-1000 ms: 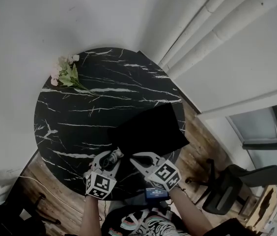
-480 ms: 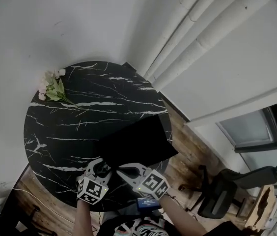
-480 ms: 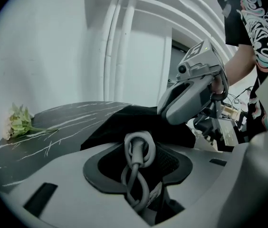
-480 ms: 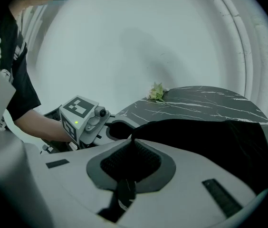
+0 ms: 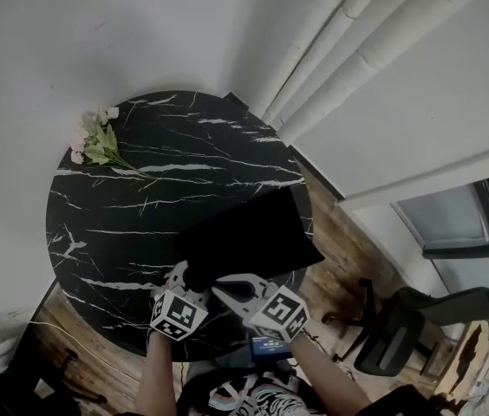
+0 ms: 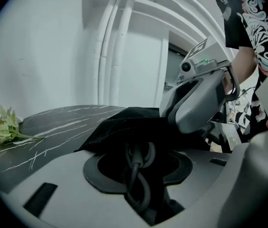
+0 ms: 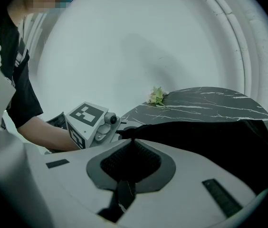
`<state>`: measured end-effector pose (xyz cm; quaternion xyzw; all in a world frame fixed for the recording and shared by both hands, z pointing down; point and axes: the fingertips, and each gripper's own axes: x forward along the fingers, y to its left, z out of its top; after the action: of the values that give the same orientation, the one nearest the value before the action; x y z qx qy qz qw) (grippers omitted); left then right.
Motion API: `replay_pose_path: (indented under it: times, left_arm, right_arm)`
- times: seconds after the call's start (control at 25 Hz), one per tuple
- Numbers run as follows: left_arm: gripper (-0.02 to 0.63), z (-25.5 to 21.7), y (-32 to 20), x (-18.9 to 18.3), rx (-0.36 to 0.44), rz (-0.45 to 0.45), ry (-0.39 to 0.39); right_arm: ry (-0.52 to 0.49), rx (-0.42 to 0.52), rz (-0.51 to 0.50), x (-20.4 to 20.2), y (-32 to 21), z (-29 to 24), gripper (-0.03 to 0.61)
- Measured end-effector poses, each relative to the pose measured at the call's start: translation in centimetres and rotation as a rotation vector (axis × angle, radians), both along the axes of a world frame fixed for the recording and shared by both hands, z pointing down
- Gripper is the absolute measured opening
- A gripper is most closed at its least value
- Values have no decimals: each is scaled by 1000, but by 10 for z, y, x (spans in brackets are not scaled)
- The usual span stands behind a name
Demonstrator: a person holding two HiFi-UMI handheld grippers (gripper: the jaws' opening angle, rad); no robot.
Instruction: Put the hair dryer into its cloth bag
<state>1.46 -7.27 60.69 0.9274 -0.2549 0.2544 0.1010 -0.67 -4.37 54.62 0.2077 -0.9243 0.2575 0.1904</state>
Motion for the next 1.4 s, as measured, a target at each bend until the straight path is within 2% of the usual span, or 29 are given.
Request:
replay_pose_path:
  times: [0.52, 0.76, 0.88, 1.0, 1.04, 1.08, 1.12, 1.24, 1.4]
  left_arm:
    - [169, 15, -13, 29, 0, 35, 20]
    - [170, 22, -13, 28, -4, 40, -6]
    - [176, 28, -14, 27, 4, 38, -42]
    - [207, 34, -11, 29, 9, 38, -65]
    - [278, 35, -8, 29, 4, 39, -67]
    - [327, 36, -5, 26, -3, 38, -77]
    - [333, 38, 0, 21, -11, 34, -95]
    - [337, 44, 14, -3, -31, 8, -157]
    - [337, 41, 40, -50, -67, -111, -183]
  right_arm:
    - [-34, -34, -46, -5, 11, 2, 26]
    - [1, -31, -55, -4, 11, 6, 26]
    - [23, -13, -21, -1, 6, 11, 26]
    - [69, 9, 7, 3, 2, 15, 29]
    - [79, 10, 9, 4, 1, 16, 40]
    - [86, 10, 13, 5, 1, 17, 76]
    - [89, 11, 23, 6, 0, 17, 110]
    - [84, 27, 71, 15, -4, 13, 145]
    - [83, 45, 121, 29, 1, -4, 165]
